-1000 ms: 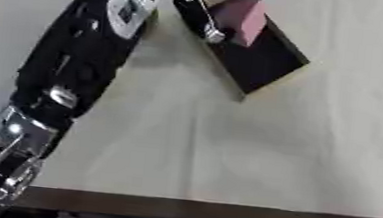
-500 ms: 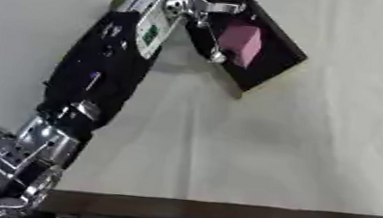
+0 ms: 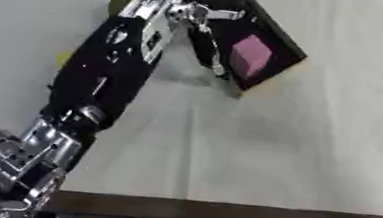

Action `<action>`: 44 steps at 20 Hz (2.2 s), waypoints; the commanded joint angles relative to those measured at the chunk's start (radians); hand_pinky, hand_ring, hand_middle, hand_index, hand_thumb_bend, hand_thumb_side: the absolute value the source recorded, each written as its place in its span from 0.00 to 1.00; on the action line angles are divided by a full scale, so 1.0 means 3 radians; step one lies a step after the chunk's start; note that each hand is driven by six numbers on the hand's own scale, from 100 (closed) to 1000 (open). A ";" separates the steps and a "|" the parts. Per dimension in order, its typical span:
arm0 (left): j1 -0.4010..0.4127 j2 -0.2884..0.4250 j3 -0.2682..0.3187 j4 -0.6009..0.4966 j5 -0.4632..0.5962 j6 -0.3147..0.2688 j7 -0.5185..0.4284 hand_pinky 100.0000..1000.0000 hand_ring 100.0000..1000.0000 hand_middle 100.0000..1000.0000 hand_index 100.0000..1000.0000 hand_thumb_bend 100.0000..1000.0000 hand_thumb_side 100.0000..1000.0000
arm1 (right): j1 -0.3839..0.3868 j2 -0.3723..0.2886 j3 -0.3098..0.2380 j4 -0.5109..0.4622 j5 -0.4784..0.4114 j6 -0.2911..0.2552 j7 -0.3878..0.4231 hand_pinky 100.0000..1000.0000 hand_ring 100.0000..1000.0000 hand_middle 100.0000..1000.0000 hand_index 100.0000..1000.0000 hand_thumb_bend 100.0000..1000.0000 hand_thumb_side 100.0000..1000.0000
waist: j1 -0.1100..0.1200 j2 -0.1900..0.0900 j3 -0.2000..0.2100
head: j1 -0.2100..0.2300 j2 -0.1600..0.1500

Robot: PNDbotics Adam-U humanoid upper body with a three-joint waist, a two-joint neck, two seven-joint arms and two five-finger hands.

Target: Pick up objects on the table and place them in the box.

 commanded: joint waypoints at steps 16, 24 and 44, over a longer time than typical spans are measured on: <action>-0.0012 0.0642 -0.0007 -0.0807 0.0387 0.0218 0.0282 0.89 0.86 0.79 0.91 0.49 0.20 | 0.0064 -0.0116 -0.0079 -0.0049 0.0043 0.0020 -0.0083 0.90 0.85 0.59 0.89 0.00 0.58 | 0.0032 -0.0137 0.0180 | -0.0165 0.0019; 0.0285 0.1367 -0.0167 -0.1073 0.0834 0.0339 0.0192 0.89 0.87 0.80 0.91 0.51 0.22 | 0.0074 -0.0136 -0.0073 -0.0049 0.0074 0.0025 -0.0107 0.90 0.85 0.59 0.89 0.00 0.58 | 0.0042 -0.0139 0.0238 | -0.0198 0.0019; 0.1030 0.2276 -0.0274 -0.1398 0.1523 0.0773 -0.0208 0.89 0.85 0.70 0.91 0.60 0.36 | 0.0076 -0.0127 -0.0069 -0.0049 0.0099 0.0005 -0.0125 0.90 0.85 0.59 0.89 0.00 0.57 | -0.0044 -0.0103 0.0267 | -0.0167 0.0018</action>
